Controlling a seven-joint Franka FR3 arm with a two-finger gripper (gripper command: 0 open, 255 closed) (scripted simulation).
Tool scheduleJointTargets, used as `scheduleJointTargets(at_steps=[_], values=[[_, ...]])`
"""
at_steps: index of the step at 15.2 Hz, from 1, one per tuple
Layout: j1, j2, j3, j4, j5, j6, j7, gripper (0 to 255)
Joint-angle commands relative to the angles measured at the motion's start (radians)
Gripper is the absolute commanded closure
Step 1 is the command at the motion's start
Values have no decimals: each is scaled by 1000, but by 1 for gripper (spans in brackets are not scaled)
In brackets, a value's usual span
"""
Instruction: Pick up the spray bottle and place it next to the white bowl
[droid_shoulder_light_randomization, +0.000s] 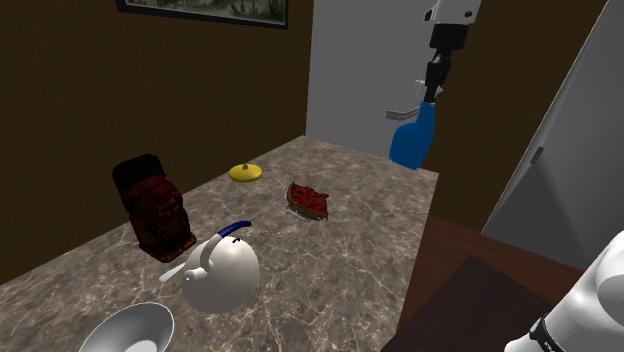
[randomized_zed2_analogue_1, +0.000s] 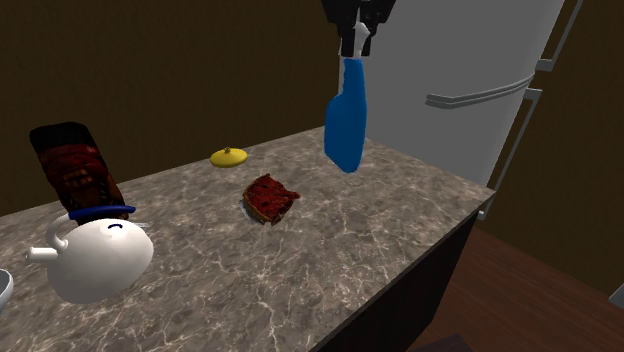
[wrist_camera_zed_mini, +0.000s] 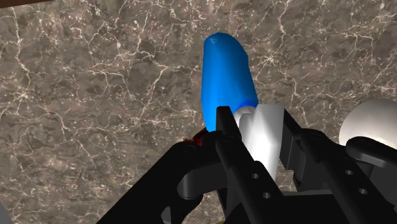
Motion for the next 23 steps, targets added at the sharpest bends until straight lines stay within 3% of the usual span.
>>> scheduleJointTargets(at_steps=[1, 5, 14, 23], values=[[0, 11, -1, 40, 1, -29, -2, 255], [0, 31, -1, 114, 2, -82, -3, 255], [83, -30, 133, -34, 32, 3, 214, 255], [165, -2, 270, -82, 62, 84, 428, 255]])
